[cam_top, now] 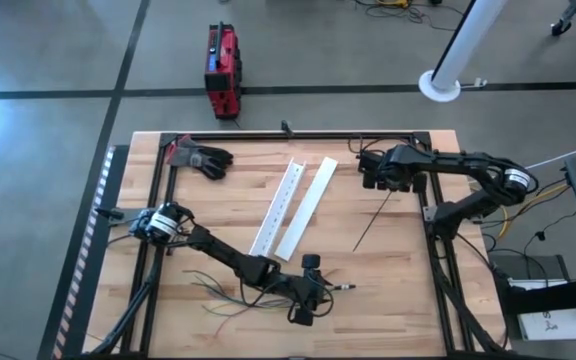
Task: Ziptie cables
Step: Wrap the cable wires with the black zip tie
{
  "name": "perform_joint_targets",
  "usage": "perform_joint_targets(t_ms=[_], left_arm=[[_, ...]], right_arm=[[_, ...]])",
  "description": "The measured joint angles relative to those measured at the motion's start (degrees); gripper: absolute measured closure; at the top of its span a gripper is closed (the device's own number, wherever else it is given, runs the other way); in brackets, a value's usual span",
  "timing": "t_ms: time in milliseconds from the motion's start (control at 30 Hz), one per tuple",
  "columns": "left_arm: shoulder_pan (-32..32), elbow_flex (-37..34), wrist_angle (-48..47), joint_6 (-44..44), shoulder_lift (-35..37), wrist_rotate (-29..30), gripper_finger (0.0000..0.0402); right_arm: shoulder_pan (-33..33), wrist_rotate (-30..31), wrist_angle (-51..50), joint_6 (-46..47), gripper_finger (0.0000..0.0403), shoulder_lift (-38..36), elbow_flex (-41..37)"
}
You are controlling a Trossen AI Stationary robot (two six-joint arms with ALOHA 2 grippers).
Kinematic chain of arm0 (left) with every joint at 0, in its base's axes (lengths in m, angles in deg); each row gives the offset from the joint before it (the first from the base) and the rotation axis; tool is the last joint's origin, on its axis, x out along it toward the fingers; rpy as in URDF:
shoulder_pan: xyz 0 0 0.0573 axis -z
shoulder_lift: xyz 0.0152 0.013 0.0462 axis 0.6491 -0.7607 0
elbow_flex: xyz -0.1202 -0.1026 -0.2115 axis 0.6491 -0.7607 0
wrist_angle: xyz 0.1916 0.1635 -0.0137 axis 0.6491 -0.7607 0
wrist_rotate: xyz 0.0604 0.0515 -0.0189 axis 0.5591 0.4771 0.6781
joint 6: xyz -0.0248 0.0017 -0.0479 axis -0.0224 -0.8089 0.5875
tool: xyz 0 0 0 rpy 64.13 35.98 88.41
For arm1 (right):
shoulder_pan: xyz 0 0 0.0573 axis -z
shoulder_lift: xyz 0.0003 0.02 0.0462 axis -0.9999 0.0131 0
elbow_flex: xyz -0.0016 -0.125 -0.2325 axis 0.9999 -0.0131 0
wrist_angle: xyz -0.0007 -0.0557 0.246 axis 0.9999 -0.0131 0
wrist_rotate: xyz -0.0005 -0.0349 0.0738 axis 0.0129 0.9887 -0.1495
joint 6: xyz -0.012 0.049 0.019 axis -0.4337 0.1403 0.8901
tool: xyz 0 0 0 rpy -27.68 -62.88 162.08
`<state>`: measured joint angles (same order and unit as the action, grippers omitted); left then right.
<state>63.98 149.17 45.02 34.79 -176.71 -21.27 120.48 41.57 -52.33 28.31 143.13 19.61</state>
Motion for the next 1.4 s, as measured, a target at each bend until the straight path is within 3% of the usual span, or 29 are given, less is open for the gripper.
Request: perform_joint_targets(t_ms=[267,633,1100,1233,1400], left_arm=[[0.0,0.0,-0.02,0.0,0.0,-0.02,0.0209],[0.0,0.0,-0.02,0.0,0.0,-0.02,0.0198],[0.02,0.0,-0.02,0.0,0.0,-0.02,0.0216],[0.0,0.0,-0.01,0.0,0.0,-0.02,0.0224],[0.02,0.0,-0.02,0.0,0.0,0.0,0.0232]], right_arm=[[4.86,-2.83,0.89,0.52,0.0256,4.79,-1.19],[5.18,-5.26,7.81,0.69,0.0313,10.75,-1.23],[5.31,-5.11,7.27,-1.63,0.04,8.56,-1.52],[5.51,-5.13,5.49,-3.24,0.0394,8.37,-1.52],[6.77,-5.28,3.52,-1.84,0.0344,8.02,-1.52]])
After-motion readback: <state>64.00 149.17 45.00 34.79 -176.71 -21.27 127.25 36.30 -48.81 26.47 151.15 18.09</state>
